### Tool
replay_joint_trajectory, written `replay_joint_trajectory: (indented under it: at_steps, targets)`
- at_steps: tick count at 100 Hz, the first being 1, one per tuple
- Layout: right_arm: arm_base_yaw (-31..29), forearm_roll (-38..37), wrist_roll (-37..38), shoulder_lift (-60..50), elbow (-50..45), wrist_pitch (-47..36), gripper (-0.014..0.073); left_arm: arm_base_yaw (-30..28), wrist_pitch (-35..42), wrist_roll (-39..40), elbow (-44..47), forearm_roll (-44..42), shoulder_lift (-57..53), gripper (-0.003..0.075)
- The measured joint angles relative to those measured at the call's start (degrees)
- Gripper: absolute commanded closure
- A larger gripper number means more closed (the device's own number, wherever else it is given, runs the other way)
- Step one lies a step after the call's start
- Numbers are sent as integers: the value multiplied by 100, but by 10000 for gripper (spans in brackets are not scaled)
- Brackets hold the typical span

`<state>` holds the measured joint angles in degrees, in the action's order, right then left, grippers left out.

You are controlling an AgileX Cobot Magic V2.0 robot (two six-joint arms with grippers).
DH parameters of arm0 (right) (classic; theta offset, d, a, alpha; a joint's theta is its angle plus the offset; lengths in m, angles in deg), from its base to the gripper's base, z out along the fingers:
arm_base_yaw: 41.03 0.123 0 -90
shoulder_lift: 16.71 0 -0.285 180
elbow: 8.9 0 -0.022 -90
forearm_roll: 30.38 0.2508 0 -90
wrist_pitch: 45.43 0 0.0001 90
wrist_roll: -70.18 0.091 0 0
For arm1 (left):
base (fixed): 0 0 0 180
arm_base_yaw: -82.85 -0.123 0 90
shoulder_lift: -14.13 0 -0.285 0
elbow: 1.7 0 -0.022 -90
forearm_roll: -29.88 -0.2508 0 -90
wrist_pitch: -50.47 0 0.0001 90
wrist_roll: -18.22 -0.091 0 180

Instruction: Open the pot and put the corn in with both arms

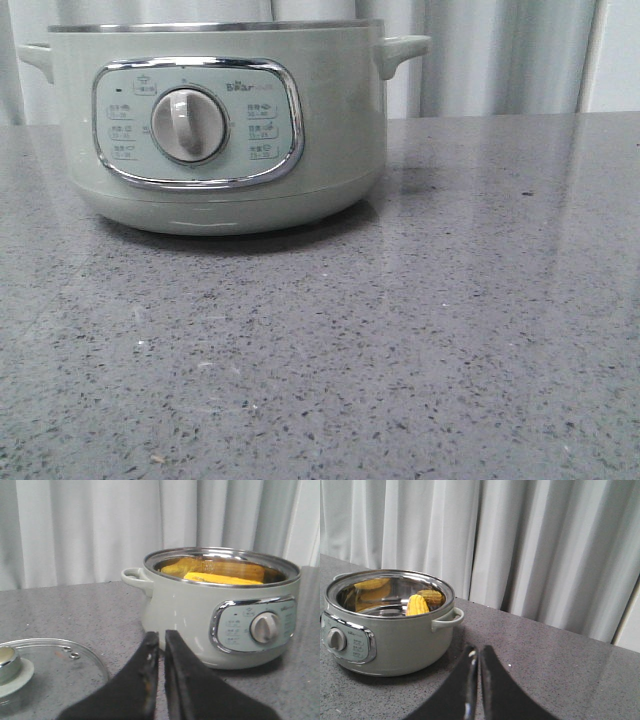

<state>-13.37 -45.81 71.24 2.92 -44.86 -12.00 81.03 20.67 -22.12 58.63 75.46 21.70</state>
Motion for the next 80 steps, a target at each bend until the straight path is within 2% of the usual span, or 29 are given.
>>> replay_joint_trajectory:
  at_steps: [10, 20, 29, 43, 56, 80]
  targets:
    - [0, -10, 0, -10, 0, 0, 639, 0, 400, -228, 195, -396, 0, 741]
    - [0, -10, 0, -9, 0, 0, 638, 0, 782, -98, 541, -1348, 0, 741]
    - [0, -10, 0, -9, 0, 0, 638, 0, 1023, 602, 935, -2373, 0, 741]
    - [0, -10, 0, -9, 0, -10, 638, 0, 1454, 1895, 1554, -3507, 0, 741]
    - [-13, -10, 0, -12, 0, -10, 639, 0, 1430, 2584, 1697, -3894, 0, 741]
    - [-17, -10, 0, -21, 0, -10, 638, 36, 1104, 2891, 1697, -4039, 0, 741]
